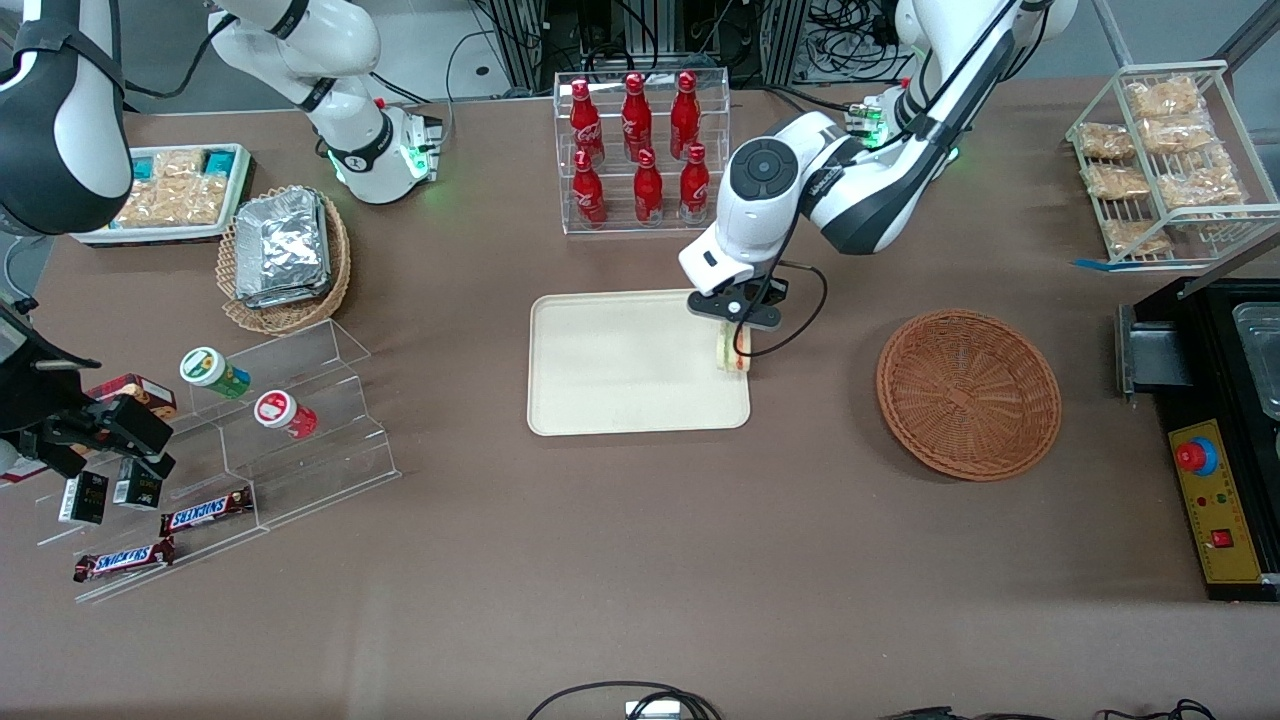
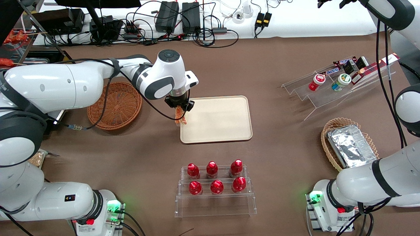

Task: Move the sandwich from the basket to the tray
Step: 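Carry the sandwich over the cream tray with the left gripper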

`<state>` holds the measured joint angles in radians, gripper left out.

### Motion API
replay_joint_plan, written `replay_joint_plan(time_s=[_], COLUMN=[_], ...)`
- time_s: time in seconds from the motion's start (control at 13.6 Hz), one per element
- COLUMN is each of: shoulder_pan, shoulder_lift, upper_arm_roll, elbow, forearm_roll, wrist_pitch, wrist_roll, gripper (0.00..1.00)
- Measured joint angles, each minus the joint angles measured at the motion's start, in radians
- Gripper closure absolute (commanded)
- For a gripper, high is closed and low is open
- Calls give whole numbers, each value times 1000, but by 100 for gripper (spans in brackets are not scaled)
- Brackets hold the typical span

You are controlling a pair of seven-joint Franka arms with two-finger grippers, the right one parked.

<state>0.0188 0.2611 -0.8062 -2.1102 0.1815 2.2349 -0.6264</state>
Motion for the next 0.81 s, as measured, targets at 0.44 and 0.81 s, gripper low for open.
replay_joint_plan(time_s=[0.44,0.81], shoulder_pan=[-60,-74], shoulder_lift=[85,221], upper_arm_roll=[-3,-3], elbow=[7,40], forearm_roll=[88,246], wrist_pitch=[34,52], wrist_roll=[-89,-241], gripper=[100,100])
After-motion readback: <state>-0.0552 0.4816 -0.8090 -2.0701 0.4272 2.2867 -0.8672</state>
